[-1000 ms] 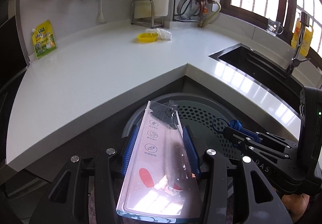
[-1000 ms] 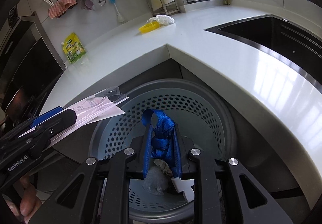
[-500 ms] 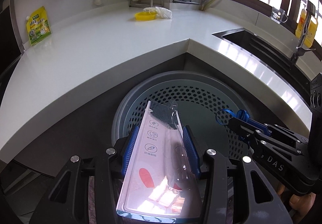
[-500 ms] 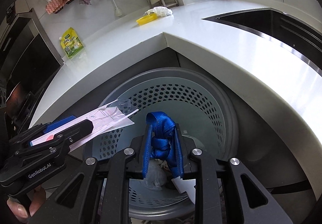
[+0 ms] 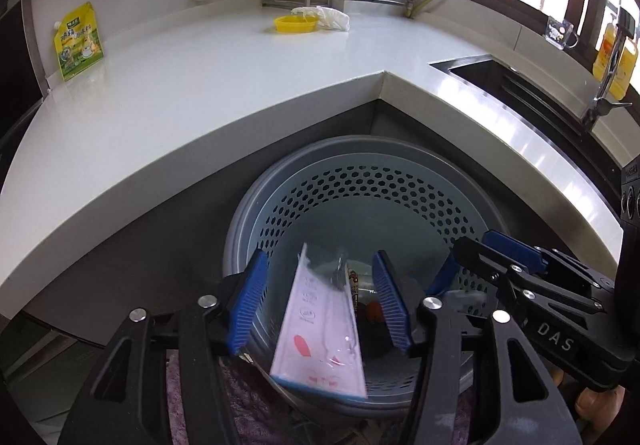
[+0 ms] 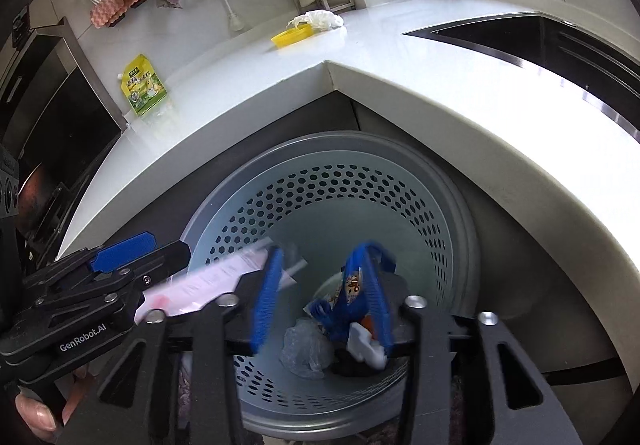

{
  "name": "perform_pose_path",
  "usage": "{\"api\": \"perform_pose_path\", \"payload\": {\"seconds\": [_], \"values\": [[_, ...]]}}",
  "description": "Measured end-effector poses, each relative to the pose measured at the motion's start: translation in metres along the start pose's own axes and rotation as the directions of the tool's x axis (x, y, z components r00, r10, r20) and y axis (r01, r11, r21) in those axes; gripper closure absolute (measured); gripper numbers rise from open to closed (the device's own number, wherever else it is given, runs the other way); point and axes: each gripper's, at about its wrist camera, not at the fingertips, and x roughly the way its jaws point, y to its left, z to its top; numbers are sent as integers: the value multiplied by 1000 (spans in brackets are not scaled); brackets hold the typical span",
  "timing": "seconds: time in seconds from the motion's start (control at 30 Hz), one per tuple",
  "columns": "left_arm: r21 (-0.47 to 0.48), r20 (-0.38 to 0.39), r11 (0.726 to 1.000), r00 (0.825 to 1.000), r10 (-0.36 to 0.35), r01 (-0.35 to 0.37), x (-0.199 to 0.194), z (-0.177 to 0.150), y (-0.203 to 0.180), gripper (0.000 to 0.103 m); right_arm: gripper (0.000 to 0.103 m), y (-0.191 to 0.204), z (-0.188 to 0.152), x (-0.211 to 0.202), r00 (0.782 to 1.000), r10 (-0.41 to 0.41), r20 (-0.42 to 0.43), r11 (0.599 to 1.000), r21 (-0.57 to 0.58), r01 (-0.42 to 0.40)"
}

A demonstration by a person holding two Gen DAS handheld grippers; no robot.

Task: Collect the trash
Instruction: 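Open both tools to drop the strap and package into the bin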

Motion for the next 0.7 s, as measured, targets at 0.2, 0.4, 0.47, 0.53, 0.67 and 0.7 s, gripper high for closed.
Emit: {"api": "perform_pose_path", "payload": {"seconds": [0.2,0.4,0.47,0.53,0.67,0.7], "values": [[-4,1,1000,1000,6,-6,0,1,2,36,42,-5,2,-7,1000,-9,27,1000,23,8],[-11,5,1000,1000,15,-15,-2,1,5,30,42,-8,1,-6,1000,-7,20,999,32,6],[-14,8,1000,1000,21,-21,-3,0,5,26,42,-7,1,-6,1000,-6,19,999,32,6],[-17,10,1000,1000,24,-24,-3,0,6,25,42,-6,1,-6,1000,-8,19,1000,28,7],[-21,8,1000,1000,22,-22,-2,0,8,23,41,-6,0,-5,1000,-14,17,1000,22,13],[-22,7,999,1000,23,-23,-2,0,8,23,41,-6,0,-5,1000,-15,17,1000,20,15]]}}
